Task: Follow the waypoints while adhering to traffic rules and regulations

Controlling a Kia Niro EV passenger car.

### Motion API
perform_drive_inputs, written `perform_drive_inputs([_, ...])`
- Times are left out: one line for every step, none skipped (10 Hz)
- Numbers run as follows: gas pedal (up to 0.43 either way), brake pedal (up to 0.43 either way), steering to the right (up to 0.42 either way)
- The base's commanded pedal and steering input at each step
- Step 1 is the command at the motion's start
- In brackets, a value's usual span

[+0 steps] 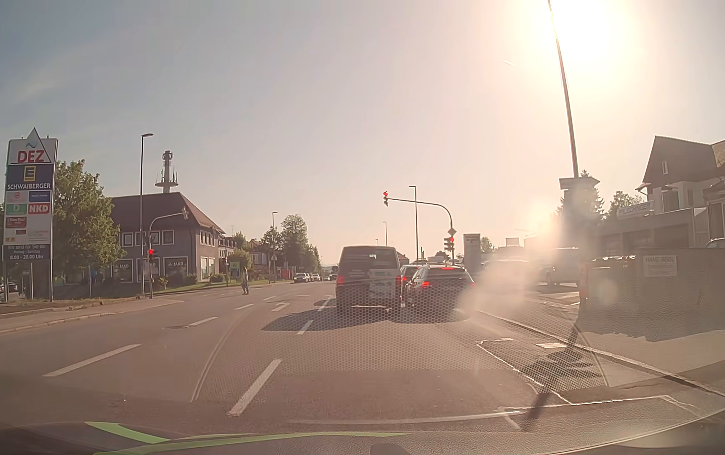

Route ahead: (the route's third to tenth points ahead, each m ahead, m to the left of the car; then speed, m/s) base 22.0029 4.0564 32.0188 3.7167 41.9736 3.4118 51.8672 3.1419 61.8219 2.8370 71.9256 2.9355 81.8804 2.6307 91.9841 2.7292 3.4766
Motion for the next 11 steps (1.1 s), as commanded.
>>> perform_drive_inputs([0.000,0.000,-0.003])
perform_drive_inputs([0.000,0.000,-0.003])
perform_drive_inputs([0.000,0.000,-0.003])
perform_drive_inputs([0.000,0.000,-0.004])
perform_drive_inputs([0.000,0.000,-0.006])
perform_drive_inputs([0.000,0.000,-0.007])
perform_drive_inputs([0.000,0.000,-0.007])
perform_drive_inputs([0.000,0.000,-0.007])
perform_drive_inputs([0.000,0.000,-0.007])
perform_drive_inputs([0.000,0.000,-0.007])
perform_drive_inputs([0.000,0.000,-0.007])
